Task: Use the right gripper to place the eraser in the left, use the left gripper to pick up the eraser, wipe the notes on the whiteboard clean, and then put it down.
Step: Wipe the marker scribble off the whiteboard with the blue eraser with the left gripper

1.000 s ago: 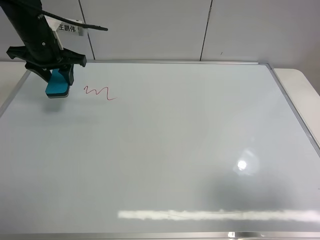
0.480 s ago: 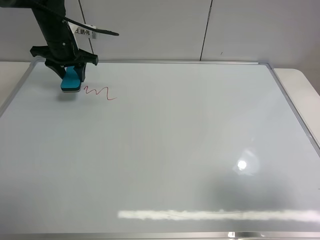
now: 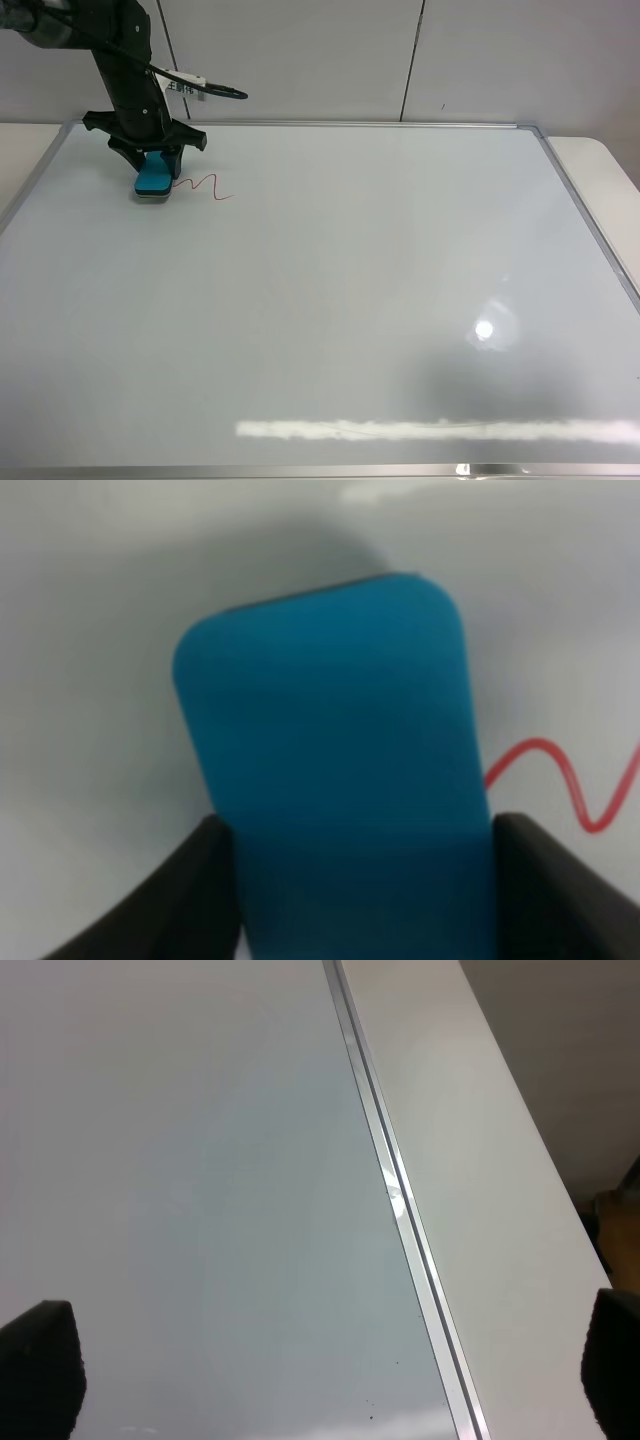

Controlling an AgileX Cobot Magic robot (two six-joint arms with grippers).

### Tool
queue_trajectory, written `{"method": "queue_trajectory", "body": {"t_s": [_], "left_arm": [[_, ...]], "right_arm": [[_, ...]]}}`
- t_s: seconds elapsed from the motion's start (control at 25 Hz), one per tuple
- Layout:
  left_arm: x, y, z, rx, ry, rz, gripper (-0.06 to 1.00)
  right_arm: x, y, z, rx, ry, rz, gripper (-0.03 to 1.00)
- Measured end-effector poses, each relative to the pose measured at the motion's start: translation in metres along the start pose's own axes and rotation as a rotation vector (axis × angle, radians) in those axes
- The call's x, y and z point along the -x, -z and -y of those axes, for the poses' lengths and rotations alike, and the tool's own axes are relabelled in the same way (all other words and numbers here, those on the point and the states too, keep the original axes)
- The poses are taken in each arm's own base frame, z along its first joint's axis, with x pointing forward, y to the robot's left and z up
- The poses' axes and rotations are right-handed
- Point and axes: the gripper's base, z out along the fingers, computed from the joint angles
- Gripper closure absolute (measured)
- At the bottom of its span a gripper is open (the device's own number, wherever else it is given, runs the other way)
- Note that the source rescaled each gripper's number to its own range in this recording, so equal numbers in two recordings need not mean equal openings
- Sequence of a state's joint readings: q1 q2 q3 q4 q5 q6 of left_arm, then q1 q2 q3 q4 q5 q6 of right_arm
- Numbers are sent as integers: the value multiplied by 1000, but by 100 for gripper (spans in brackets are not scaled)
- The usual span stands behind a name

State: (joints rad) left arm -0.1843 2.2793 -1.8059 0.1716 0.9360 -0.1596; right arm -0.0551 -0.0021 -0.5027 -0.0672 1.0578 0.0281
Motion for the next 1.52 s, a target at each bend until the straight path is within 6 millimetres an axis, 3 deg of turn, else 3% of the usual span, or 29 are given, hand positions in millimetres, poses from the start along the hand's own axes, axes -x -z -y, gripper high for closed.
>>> {"method": "queue_trajectory", "body": {"t_s": [0.32, 0.84, 1.08, 1.52], "left_arm": [[-2, -18, 3, -20, -21, -20, 94], [-3, -19, 7, -46, -27, -25, 94], [-6, -15, 36, -65, -74, -33, 94], [-25, -2, 115, -101, -215, -67, 94]], "right_arm": [[0, 0, 0, 0, 0, 0, -3], [0, 0, 0, 0, 0, 0, -3], [0, 0, 0, 0, 0, 0, -3], [0, 0, 0, 0, 0, 0, -3]]}}
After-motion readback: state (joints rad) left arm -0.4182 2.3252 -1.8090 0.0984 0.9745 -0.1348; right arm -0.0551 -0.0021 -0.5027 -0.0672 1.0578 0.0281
